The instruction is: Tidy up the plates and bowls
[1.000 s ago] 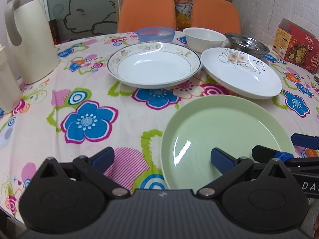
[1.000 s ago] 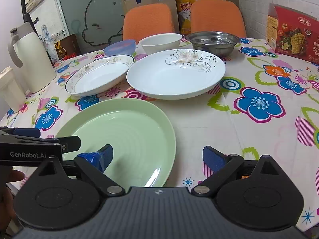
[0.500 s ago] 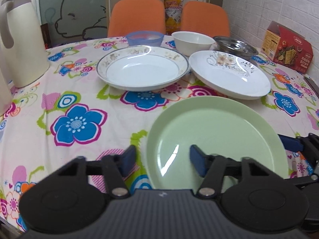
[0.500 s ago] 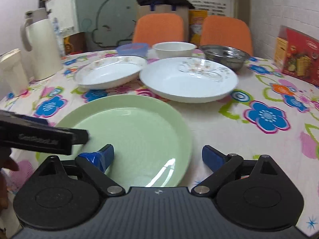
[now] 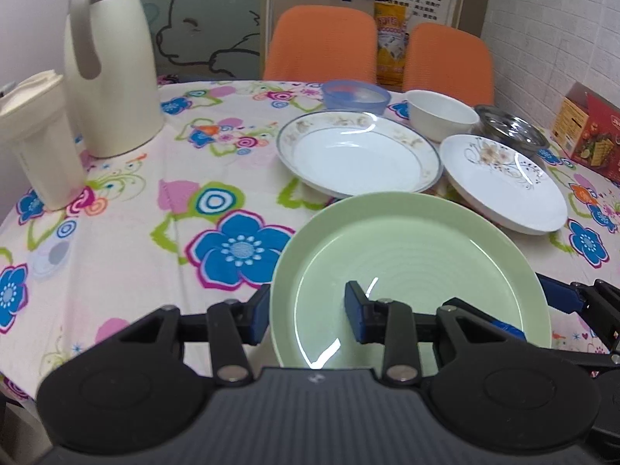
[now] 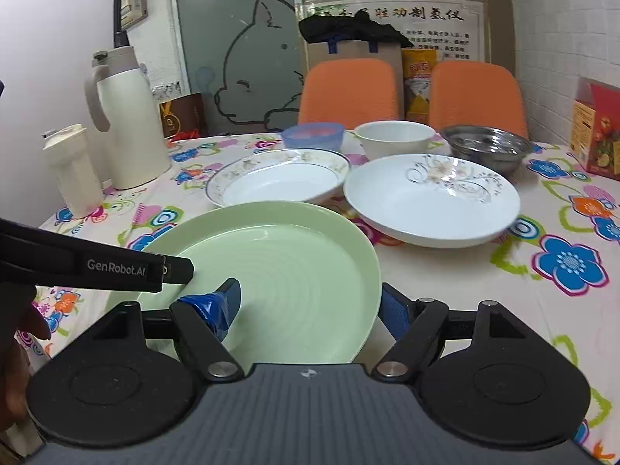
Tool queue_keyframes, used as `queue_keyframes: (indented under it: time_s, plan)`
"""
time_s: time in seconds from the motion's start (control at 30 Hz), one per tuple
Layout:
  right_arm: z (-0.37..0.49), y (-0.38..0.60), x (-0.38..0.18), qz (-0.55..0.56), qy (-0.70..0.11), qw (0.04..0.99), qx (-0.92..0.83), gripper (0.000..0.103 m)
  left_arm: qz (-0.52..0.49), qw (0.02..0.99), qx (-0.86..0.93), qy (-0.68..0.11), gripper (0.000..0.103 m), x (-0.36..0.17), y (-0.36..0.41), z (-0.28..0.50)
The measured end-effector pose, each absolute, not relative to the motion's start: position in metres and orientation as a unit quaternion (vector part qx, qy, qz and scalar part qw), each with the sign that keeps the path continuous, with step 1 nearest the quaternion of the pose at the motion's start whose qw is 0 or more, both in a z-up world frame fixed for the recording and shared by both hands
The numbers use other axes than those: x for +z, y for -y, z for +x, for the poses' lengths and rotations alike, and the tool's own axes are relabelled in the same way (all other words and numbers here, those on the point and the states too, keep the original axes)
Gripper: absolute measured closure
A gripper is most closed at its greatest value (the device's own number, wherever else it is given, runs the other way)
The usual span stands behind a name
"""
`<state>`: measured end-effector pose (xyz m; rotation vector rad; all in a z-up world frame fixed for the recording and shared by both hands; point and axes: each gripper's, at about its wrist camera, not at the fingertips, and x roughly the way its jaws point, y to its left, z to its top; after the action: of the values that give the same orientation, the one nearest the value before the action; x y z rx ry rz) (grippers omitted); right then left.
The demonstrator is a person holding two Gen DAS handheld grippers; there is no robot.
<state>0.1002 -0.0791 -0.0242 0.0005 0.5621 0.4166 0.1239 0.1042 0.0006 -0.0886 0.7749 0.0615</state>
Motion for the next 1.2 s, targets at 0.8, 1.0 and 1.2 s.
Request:
queue_keyframes:
  time_s: [0.8, 1.0, 1.2]
  plan:
    - [0.196, 0.077, 0.032, -0.008, -0.252, 0.935, 0.251, 0.037, -0.067, 0.948, 0.028, -0.31, 0.026, 0.048, -0.172, 0.211]
    - [0.271, 0.061, 0.022, -0.023, -0.287, 0.922, 0.259, 0.037, -0.08, 0.932, 0.01, -0.353, 0.026, 0.035, -0.176, 0.272]
    - [0.31, 0.054, -0.005, -0.015, -0.333, 0.908, 0.253, 0.037, -0.061, 0.925, 0.024, -0.375, 0.026, 0.011, -0.165, 0.301]
